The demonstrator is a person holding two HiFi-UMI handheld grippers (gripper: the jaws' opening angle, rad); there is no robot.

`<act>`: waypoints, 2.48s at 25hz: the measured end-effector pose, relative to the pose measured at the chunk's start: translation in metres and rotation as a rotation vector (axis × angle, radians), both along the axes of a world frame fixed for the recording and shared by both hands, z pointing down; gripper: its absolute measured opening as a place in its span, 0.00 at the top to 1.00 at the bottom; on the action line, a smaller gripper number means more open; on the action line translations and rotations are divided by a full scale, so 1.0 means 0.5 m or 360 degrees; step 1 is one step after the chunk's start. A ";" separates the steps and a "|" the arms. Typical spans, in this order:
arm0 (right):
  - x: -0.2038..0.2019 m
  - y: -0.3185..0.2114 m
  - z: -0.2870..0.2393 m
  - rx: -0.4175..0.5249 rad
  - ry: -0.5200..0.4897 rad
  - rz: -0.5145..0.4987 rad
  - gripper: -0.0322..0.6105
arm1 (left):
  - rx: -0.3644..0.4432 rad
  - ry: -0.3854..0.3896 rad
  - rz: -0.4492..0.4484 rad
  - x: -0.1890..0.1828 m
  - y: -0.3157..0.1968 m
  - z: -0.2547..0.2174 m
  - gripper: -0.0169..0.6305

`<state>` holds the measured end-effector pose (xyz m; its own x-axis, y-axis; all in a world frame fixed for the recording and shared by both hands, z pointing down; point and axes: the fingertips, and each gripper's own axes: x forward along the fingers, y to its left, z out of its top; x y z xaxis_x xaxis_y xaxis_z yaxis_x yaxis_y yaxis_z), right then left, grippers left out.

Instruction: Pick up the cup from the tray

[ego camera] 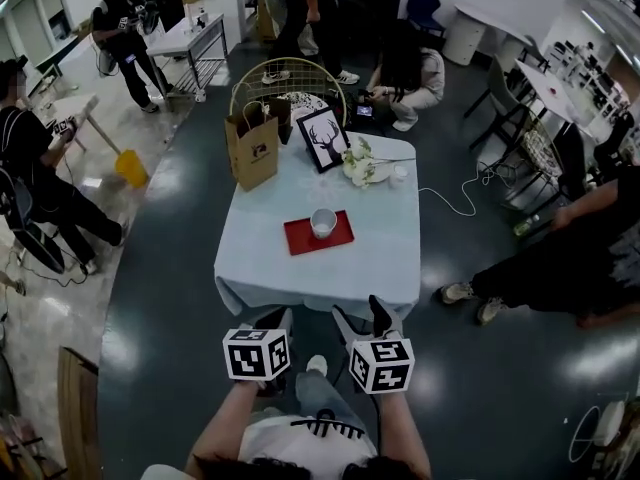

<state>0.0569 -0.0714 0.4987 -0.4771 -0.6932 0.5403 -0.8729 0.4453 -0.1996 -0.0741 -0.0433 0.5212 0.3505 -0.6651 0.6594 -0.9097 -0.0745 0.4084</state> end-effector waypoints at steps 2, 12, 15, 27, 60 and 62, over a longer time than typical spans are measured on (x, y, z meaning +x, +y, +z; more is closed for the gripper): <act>0.000 -0.028 0.005 0.0000 -0.0002 -0.0037 0.42 | -0.0013 -0.0010 -0.0023 0.008 -0.024 0.003 0.97; 0.004 -0.152 0.018 0.0007 -0.0001 -0.0085 0.37 | -0.0057 -0.0048 -0.0078 0.007 -0.122 0.023 0.97; -0.003 -0.196 0.028 0.0043 0.0030 -0.0060 0.37 | -0.0058 -0.0067 -0.0061 -0.001 -0.156 0.031 0.97; -0.107 -0.350 0.119 -0.0074 0.0124 -0.0150 0.26 | -0.0145 -0.0072 -0.0009 -0.060 -0.333 0.088 0.97; -0.177 -0.464 0.352 -0.0482 0.0504 -0.0309 0.34 | -0.0452 -0.0088 0.0118 -0.104 -0.468 0.218 0.97; -0.175 -0.462 0.351 -0.0487 0.0495 -0.0307 0.34 | -0.0459 -0.0094 0.0115 -0.108 -0.466 0.221 0.97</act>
<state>-0.0307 -0.3022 0.6741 -0.3649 -0.3944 0.8434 -0.8190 0.5667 -0.0893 -0.1279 -0.2762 0.6315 0.3455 -0.4220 0.8382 -0.9291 -0.0285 0.3686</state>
